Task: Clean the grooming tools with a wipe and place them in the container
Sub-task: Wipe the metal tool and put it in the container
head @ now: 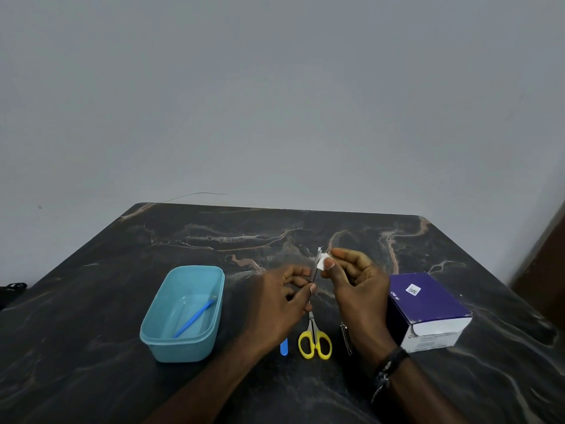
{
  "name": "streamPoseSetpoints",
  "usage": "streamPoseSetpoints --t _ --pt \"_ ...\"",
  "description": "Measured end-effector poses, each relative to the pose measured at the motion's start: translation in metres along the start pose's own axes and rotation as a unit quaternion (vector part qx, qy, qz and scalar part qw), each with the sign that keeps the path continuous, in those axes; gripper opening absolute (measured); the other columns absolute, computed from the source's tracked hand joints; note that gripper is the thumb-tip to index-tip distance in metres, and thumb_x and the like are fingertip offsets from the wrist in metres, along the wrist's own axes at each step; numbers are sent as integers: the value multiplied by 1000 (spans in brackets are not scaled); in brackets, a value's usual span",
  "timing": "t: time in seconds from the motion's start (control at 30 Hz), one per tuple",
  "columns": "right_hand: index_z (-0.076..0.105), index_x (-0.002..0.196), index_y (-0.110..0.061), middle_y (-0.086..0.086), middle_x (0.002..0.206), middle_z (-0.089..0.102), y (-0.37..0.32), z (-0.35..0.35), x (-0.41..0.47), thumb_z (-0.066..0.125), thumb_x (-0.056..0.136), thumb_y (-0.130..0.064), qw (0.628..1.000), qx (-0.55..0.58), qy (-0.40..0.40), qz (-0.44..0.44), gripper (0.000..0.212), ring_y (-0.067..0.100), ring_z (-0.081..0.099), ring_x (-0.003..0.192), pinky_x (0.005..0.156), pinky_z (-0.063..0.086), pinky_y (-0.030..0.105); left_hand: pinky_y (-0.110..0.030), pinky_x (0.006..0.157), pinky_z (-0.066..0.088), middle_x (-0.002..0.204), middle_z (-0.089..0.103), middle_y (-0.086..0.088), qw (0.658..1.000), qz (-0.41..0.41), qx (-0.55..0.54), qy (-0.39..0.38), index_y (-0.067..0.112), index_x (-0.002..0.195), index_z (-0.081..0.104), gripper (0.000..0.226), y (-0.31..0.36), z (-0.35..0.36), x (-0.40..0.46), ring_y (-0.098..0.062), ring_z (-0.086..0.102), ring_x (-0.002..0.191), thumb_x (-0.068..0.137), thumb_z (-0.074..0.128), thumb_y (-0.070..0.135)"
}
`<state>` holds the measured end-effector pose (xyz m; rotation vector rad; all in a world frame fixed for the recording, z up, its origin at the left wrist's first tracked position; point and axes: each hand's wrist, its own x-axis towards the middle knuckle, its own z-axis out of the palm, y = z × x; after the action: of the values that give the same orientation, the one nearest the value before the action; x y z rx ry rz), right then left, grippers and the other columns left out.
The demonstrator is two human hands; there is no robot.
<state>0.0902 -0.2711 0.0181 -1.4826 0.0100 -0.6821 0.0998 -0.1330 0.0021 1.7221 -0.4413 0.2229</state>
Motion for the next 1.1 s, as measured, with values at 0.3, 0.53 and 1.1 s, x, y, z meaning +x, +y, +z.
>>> streamPoseSetpoints --t 0.3,0.53,1.1 --pt "67 99 -13 3 84 78 -1 0 -1 71 84 -1 999 25 -40 19 20 17 75 81 68 59 23 -35 59 61 76 74 5 999 29 41 -8 25 98 71 16 -1 1 -1 -10 71 60 87 69 15" --pt "62 112 -12 12 84 77 -7 -3 1 73 82 -4 991 6 -107 75 32 28 75 83 80 59 46 -31 59 60 70 74 0 996 63 60 8 15 96 75 11 5 -2 -4 -8 70 58 88 68 12" --pt "62 110 -7 9 76 77 -13 -4 0 69 84 3 984 61 -111 123 29 9 68 56 48 49 17 -31 58 60 68 74 2 999 27 9 22 33 81 73 24 14 -3 -8 -11 69 55 86 70 9"
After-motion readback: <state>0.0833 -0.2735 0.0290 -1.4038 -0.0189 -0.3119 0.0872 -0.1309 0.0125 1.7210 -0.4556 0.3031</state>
